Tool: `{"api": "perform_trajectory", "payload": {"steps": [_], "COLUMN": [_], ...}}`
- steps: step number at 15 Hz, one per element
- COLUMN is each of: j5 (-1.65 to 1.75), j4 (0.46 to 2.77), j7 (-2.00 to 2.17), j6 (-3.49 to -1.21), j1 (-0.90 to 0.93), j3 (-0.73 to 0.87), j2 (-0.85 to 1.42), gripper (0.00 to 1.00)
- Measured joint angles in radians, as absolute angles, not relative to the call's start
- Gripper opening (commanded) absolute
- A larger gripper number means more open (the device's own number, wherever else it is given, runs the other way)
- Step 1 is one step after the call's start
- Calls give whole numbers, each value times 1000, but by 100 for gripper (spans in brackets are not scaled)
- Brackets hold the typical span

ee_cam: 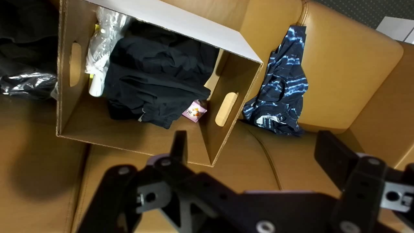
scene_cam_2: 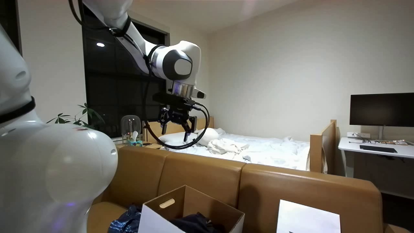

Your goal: Remove the hoodie from the box and put it on the couch

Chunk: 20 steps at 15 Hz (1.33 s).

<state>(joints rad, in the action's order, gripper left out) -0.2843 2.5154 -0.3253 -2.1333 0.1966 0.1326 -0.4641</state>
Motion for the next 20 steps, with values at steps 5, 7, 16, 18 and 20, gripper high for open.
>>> {"api": "perform_trajectory", "payload": {"steps": [5, 7, 16, 18, 20], "j5": [-287, -321, -114, -27, -8], "j4": [2514, 2502, 2540, 2562, 2570], "j7": [-325, -345, -306, -224, -202], "j6": [-2133, -2149, -2510, -2519, -2519], "j1": [195, 202, 191, 185, 185], "j3": [129, 128, -15, -42, -49], "j2": [-461, -434, -63, -7, 17], "gripper": [100, 100, 100, 100, 100]}}
